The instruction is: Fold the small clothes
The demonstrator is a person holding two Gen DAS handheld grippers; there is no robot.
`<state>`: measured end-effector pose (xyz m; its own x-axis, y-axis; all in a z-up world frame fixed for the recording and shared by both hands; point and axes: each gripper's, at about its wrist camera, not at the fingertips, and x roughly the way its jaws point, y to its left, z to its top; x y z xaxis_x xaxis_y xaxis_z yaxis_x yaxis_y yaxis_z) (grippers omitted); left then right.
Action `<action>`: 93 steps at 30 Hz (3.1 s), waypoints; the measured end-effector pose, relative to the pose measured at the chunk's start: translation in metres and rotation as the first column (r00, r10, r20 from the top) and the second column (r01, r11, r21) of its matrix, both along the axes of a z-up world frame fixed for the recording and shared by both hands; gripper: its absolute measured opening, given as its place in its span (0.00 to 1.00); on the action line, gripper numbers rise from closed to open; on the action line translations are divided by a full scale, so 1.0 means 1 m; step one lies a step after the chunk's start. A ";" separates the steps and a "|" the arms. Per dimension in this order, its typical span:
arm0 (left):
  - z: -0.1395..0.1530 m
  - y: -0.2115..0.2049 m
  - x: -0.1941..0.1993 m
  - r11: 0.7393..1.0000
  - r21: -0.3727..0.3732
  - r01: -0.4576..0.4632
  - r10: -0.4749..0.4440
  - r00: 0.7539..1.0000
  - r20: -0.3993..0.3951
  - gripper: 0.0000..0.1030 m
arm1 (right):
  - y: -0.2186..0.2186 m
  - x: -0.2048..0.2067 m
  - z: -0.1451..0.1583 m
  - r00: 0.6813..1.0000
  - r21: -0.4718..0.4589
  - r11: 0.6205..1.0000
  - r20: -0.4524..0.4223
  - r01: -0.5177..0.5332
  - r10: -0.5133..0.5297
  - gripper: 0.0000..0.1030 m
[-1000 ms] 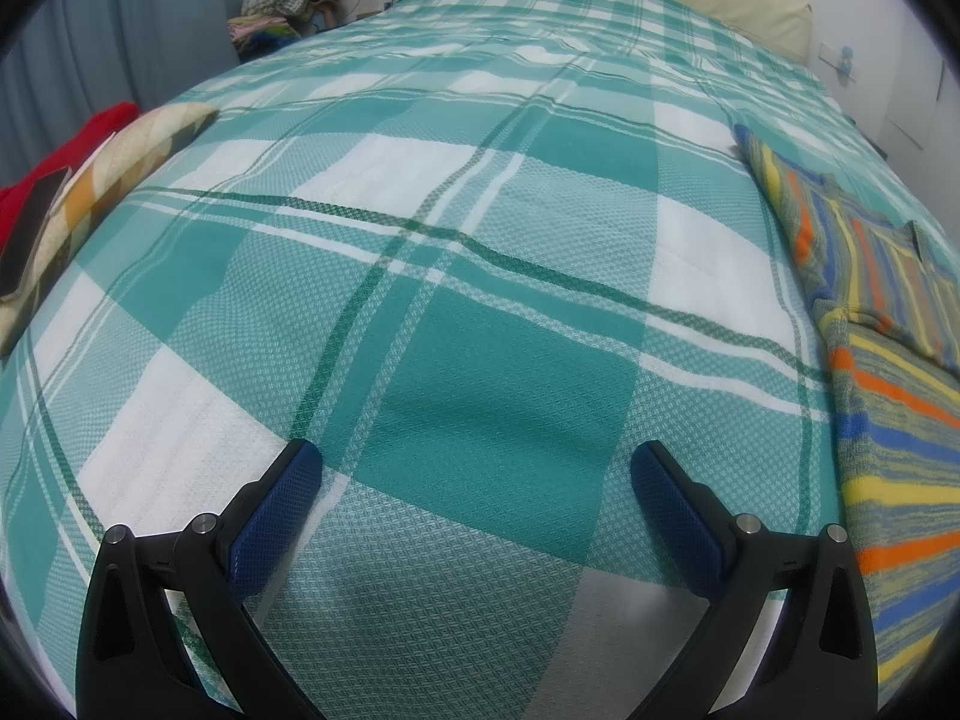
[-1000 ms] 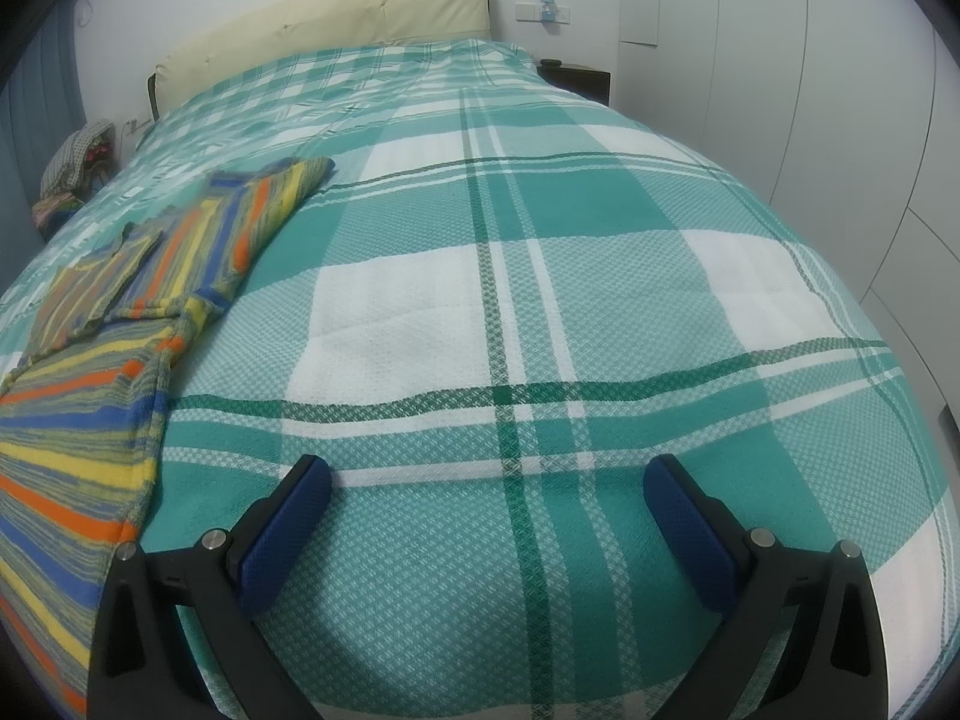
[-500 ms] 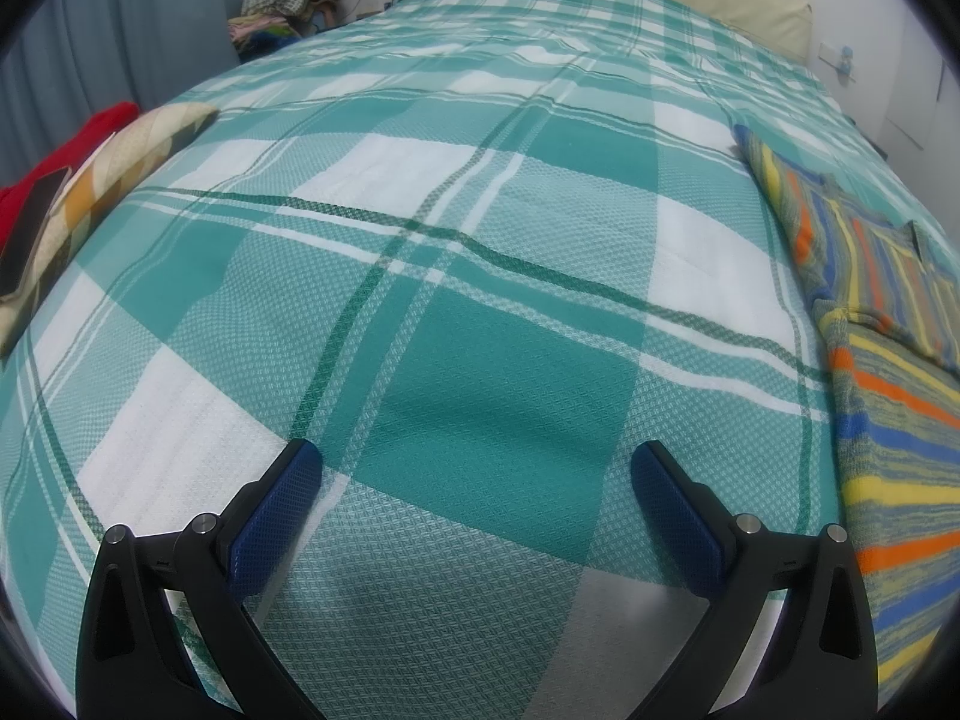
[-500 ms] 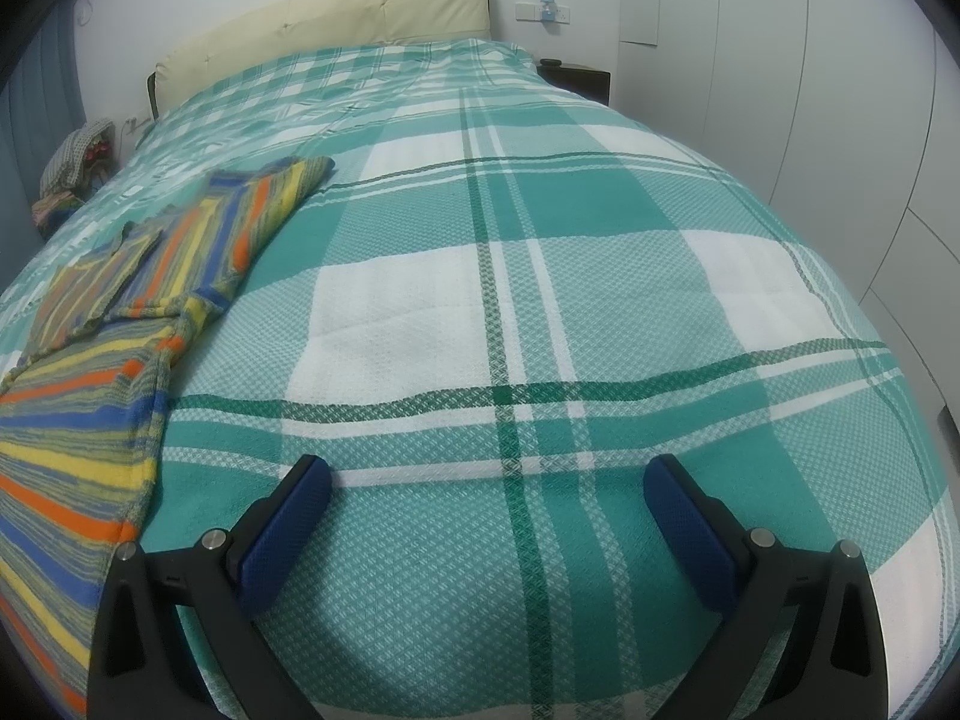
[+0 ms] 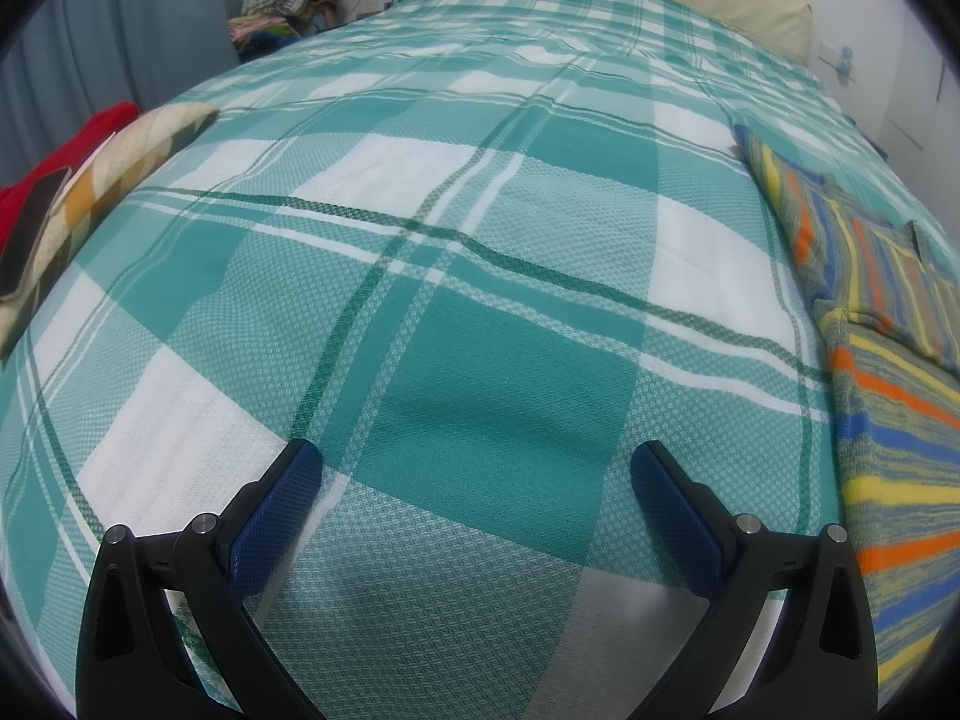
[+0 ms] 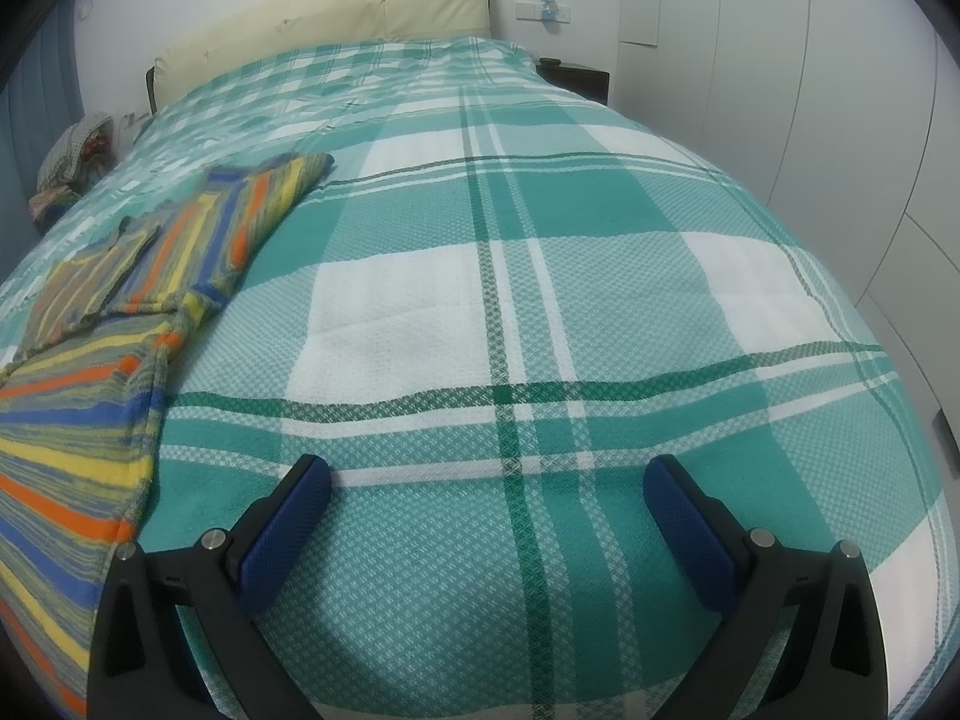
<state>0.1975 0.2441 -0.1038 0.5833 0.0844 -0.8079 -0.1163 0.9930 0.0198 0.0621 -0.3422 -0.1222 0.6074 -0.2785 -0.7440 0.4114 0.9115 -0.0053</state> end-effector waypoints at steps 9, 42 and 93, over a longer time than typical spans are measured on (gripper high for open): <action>0.000 0.000 0.000 1.000 0.002 0.000 0.000 1.000 0.000 1.00 | 0.000 0.000 0.000 1.000 -0.001 1.000 -0.001 0.000 0.000 1.00; 0.025 -0.082 -0.188 0.846 -0.291 0.446 -0.518 0.818 -0.251 0.04 | 0.108 -0.129 0.004 0.837 0.622 0.714 -0.166 -0.321 0.521 0.40; 0.077 -0.082 0.172 0.833 -0.511 0.212 -0.203 0.976 0.074 0.33 | -0.070 0.209 0.053 0.979 0.721 0.669 0.198 -0.182 0.052 0.20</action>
